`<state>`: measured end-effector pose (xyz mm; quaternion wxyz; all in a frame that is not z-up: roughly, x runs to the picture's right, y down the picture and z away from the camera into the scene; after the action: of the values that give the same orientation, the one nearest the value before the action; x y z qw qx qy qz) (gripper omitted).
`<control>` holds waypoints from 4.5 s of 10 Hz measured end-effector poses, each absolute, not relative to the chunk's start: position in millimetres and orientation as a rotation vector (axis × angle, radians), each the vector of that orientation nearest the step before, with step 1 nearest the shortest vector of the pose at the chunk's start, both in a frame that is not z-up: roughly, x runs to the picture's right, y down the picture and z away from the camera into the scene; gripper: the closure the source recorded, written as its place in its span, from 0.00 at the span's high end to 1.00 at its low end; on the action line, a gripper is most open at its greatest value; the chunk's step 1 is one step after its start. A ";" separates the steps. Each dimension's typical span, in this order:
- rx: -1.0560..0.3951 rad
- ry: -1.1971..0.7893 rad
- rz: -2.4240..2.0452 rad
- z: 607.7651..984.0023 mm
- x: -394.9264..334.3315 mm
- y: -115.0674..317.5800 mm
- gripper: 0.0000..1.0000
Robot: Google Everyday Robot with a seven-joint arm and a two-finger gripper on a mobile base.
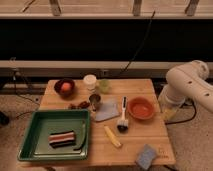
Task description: Place towel in paper cup
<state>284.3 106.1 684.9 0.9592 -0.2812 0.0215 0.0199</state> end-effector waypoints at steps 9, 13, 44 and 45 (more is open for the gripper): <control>-0.619 -0.073 -0.067 777.3 153.0 121.3 0.65; -0.653 -0.140 -0.125 817.9 93.8 128.6 0.65; -0.746 -0.209 -0.183 829.1 80.9 79.9 0.00; -0.720 -0.212 -0.183 821.2 81.4 57.3 0.00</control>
<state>81.4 57.3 821.2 0.9263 -0.3513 -0.1032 -0.0893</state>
